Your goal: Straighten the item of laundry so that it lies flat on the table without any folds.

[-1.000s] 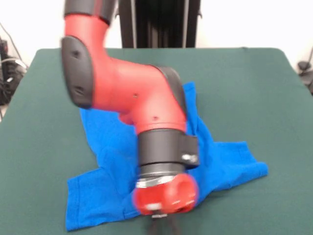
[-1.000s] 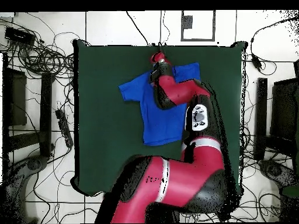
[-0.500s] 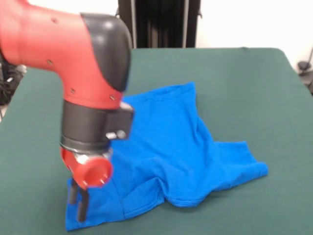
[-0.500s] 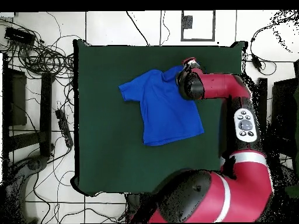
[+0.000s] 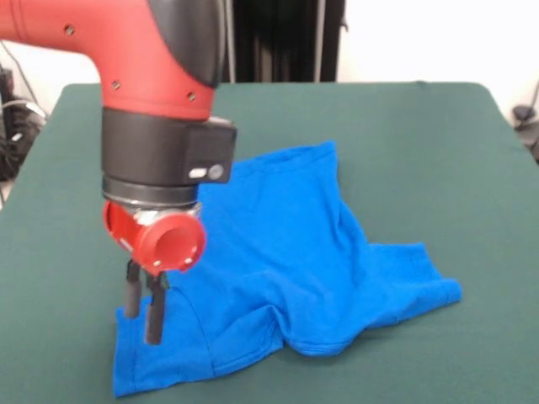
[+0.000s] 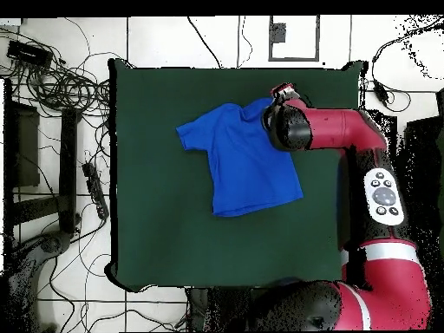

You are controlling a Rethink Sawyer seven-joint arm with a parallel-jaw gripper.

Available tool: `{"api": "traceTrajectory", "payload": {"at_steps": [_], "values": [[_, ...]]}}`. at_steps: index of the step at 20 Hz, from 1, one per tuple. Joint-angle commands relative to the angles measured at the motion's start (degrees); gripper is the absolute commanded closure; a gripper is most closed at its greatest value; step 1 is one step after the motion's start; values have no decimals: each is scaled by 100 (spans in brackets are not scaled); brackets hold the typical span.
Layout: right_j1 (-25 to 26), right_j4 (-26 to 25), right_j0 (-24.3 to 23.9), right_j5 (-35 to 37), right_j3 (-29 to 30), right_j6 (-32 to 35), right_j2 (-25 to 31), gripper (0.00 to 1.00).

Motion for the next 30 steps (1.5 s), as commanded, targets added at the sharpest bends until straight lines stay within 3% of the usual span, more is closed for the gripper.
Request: {"api": "traceTrajectory", "payload": {"at_steps": [1,8,20,23,30], "values": [[-317,-37,394,-27,1000,-1300,898,0],[-117,518,349,-60,1228,-581,1180,0],[110,1524,899,526,1355,511,484,0],[167,1581,1172,611,1314,635,121,0],[328,2313,1354,801,1571,919,-46,0]]}}
